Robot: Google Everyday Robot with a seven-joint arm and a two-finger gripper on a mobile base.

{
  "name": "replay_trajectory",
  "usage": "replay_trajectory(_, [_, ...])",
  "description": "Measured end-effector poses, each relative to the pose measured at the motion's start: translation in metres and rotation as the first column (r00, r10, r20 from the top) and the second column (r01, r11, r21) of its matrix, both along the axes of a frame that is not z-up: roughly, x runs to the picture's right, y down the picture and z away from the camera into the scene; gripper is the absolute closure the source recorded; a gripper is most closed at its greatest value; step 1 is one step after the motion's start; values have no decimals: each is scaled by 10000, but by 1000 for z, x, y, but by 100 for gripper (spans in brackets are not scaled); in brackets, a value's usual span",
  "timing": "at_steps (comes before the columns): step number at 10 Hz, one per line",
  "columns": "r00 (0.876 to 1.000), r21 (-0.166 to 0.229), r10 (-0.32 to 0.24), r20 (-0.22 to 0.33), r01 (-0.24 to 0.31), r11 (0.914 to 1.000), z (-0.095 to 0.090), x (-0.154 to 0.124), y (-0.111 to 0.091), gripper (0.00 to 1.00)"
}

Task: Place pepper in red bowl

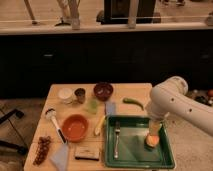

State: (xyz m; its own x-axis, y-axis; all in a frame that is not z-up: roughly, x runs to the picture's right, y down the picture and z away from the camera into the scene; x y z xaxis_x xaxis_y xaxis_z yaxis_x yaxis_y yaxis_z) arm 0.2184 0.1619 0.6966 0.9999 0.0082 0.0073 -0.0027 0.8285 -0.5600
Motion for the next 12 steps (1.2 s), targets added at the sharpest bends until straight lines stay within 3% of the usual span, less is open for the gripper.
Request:
replay_trajectory(2, [9993,181,267,-249,-263,9995,-1,4,-6,20])
replay_trajectory(4, [9951,610,767,-632,-728,9955,-1,28,-21,20])
replay_trajectory(6, [9830,1296,1610,-888,-1488,9803,7,63,-39,20])
replay_trajectory(8, [9698,1894,2314,-775,-2136,9584,21,78,-55,20])
replay_trajectory(10, [9677,2070,2478,-466,-2333,9501,34,75,-63,20])
replay_trajectory(12, [9693,2119,2458,-37,-2395,9475,49,60,-67,20])
